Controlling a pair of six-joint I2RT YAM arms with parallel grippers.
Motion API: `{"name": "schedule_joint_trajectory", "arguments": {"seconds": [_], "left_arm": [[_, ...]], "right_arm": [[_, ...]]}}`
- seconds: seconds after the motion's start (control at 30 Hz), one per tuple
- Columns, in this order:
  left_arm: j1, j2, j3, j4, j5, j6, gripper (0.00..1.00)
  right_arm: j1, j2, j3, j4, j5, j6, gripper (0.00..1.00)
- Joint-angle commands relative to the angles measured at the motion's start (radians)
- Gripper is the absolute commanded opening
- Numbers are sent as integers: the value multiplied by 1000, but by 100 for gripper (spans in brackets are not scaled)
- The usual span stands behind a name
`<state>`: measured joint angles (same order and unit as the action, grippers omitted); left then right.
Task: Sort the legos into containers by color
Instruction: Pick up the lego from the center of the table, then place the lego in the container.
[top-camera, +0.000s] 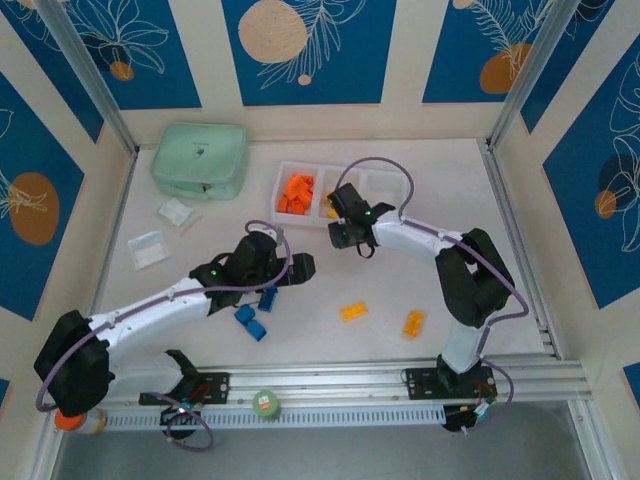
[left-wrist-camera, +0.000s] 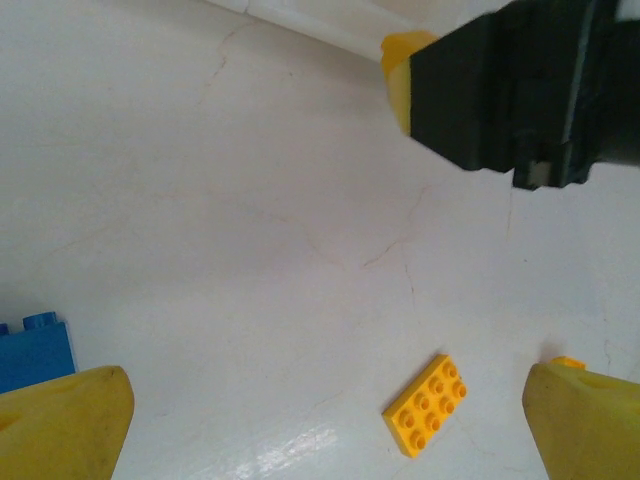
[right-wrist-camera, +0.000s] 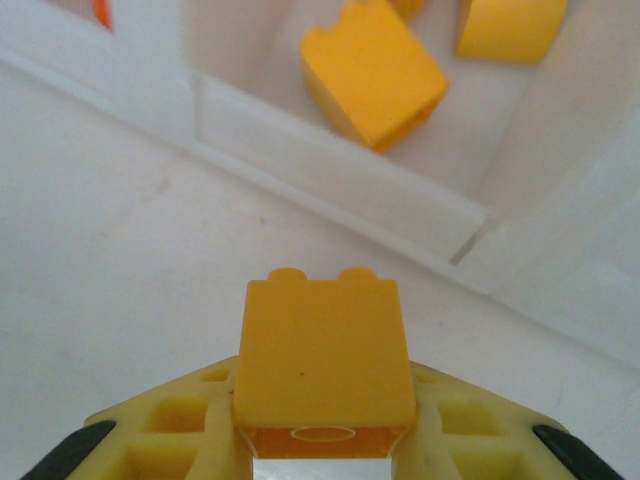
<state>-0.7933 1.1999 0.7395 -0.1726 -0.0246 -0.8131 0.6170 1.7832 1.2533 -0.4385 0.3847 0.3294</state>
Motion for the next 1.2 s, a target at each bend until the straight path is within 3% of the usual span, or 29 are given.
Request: {"name": "schedule_joint_trajectory", "arguments": {"seconds": [0.0,0.5,0.67,0.93,1.17], "left_arm": [[12,-19,56,-38,-25,41,99],[86,-2,76,-29,3,50,99],[108,11,95,-53,4,61,99],[109,7,116,-80,3,81,99],[109,-19,119,-102,26,91,99]], "right_arm": [[-24,4,99,-55,-35,27,28],[-112,406,649,-196,40,29,29],[-134,475,755,-240,0,31,40],[-116,367,667,-213,-45,8,52],[-86,160,445,-142,-93,21,58]]}}
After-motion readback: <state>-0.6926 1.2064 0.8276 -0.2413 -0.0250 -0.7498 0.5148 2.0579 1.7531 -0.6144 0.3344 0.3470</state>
